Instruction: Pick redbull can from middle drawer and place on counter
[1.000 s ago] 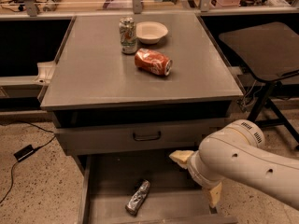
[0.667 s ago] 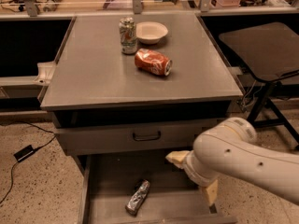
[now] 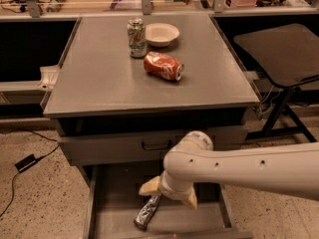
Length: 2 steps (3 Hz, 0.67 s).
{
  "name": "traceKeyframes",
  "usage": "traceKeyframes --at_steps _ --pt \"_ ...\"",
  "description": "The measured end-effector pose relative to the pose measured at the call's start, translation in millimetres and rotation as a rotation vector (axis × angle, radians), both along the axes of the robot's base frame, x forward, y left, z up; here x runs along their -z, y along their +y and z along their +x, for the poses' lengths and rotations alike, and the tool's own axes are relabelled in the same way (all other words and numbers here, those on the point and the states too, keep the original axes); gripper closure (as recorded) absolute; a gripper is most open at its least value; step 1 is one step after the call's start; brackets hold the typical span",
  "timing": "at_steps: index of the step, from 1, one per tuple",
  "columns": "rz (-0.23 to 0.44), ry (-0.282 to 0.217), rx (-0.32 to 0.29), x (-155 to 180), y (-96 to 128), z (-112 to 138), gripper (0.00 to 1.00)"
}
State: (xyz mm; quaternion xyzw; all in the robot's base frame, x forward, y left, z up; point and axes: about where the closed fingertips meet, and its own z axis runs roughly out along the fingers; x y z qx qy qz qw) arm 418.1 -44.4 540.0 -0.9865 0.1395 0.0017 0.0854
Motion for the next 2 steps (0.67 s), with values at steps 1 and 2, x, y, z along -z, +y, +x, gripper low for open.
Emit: traceKeyframes --at_steps 1,2 --pt "-0.043 0.024 -0.168 47.4 16.5 -3.5 0.00" --pt "-0.063 0.000 -0.199 79.5 34.6 -8.0 0.00"
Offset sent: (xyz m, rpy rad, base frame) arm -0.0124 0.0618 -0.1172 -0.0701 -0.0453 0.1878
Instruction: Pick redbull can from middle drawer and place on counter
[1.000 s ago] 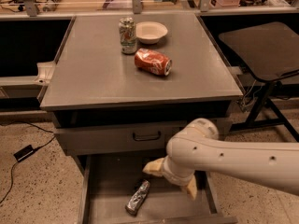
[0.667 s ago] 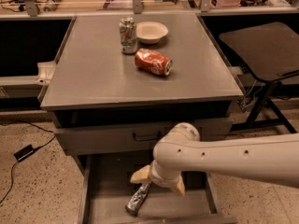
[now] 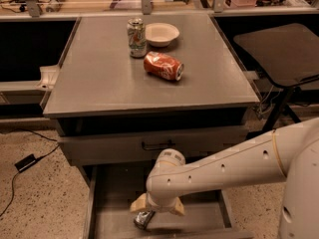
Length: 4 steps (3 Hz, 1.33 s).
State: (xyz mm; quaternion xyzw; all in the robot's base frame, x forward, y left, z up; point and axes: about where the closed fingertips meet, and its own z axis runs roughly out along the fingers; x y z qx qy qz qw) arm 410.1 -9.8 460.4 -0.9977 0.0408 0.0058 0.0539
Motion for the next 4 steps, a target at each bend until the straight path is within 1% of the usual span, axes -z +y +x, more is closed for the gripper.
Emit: traceKeyframes --at_steps 1,2,3,4 --pt "-0.006 -0.013 0.043 -0.8 -2.7 4.8 0.00" --pt "0.003 -0.022 0.049 8.4 -2.8 16.8 0.00" --pt "0.019 -0.058 0.061 29.3 -3.2 38.5 0.00" --pt "0.029 -0.104 0.046 53.1 -0.9 51.9 0.00"
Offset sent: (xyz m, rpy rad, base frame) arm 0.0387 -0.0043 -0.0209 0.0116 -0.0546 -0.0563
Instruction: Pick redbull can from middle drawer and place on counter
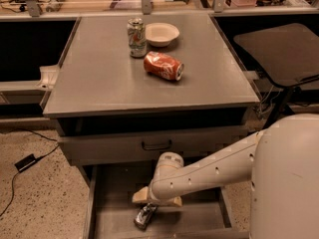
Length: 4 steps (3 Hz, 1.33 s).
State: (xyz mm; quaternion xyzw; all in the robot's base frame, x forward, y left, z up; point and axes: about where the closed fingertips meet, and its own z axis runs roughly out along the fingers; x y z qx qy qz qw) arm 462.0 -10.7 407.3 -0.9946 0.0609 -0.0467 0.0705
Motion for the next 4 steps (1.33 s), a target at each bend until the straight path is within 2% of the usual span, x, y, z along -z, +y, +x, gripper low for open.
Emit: traceKeyframes --at_steps 1,2,3,4 --pt "-0.003 -0.007 -0.015 20.5 5.2 8.6 0.00" --pt "0.008 0.014 -0.013 39.0 8.2 8.4 0.13" --pt "0.062 0.054 -0.020 46.8 16.1 -0.9 0.37" --pt "0.167 0.078 -0.069 42.1 32.7 -15.9 0.67"
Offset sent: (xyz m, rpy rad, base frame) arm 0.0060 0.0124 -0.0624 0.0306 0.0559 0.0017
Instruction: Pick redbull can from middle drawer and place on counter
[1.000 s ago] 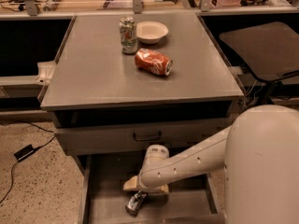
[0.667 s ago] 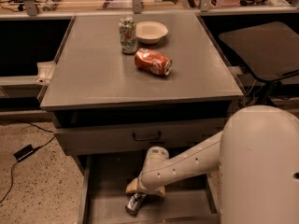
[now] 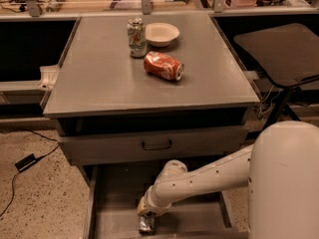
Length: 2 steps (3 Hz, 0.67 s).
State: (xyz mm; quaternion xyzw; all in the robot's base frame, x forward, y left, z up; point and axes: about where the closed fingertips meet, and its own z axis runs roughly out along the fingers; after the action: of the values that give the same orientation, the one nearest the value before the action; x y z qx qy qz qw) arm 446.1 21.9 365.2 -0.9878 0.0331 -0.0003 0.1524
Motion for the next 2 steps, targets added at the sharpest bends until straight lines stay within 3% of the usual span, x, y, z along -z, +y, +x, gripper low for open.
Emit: traceKeyframes --at_steps 1,2 --pt "0.114 -0.035 -0.048 -17.5 11.2 -7.6 0.91" --pt "0.244 -0.114 -0.075 -55.6 17.5 -15.6 1.00"
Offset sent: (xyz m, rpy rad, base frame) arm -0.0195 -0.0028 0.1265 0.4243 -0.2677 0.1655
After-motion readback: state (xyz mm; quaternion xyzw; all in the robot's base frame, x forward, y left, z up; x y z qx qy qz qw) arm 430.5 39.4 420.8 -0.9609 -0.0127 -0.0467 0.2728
